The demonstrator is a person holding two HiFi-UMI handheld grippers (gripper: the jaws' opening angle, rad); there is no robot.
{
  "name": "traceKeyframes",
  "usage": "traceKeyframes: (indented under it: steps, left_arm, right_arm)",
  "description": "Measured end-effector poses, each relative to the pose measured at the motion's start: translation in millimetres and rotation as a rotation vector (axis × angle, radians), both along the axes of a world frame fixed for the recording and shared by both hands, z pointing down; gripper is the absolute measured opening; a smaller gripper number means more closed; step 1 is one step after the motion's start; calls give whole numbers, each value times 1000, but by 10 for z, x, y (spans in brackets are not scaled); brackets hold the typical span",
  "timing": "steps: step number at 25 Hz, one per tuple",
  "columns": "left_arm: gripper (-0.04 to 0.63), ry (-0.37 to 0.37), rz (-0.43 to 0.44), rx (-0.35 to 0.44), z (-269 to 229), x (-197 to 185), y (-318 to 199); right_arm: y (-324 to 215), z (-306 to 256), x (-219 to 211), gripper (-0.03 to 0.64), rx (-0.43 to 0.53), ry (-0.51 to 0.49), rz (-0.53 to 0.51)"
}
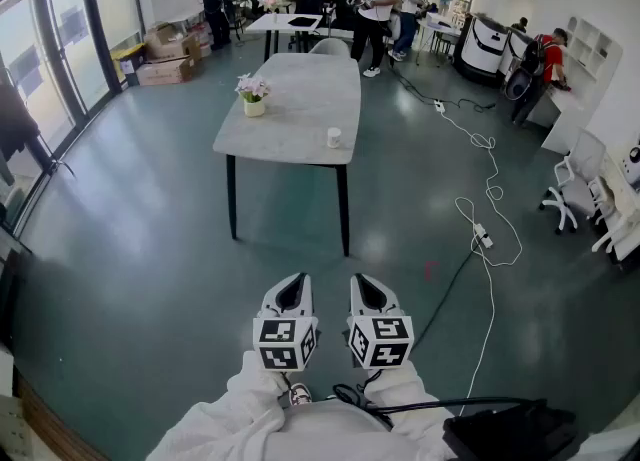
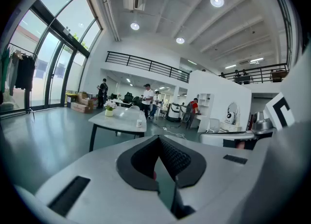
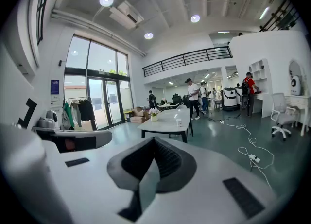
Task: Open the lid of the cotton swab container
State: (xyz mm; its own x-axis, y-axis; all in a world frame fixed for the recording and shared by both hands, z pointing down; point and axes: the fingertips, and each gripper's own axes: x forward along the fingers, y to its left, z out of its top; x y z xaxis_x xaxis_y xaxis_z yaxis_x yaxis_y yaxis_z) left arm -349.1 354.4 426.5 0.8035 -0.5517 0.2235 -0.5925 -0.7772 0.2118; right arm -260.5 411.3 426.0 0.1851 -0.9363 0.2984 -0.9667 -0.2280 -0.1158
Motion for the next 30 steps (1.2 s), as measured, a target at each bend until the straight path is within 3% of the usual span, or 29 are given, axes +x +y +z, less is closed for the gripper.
traceKeyframes:
  steps: [9, 19, 30]
  left_arm:
    - [2, -3, 12, -1, 126, -274, -256]
    - [2, -23, 43, -22, 228, -295, -266]
    - [2, -30, 48, -45, 353, -34, -488]
  right_arm:
    - [-220, 112, -233, 61, -5, 3, 23]
    - [-175, 218, -216, 61, -26, -33, 85]
    - [-359, 338, 62, 61, -59, -33, 110]
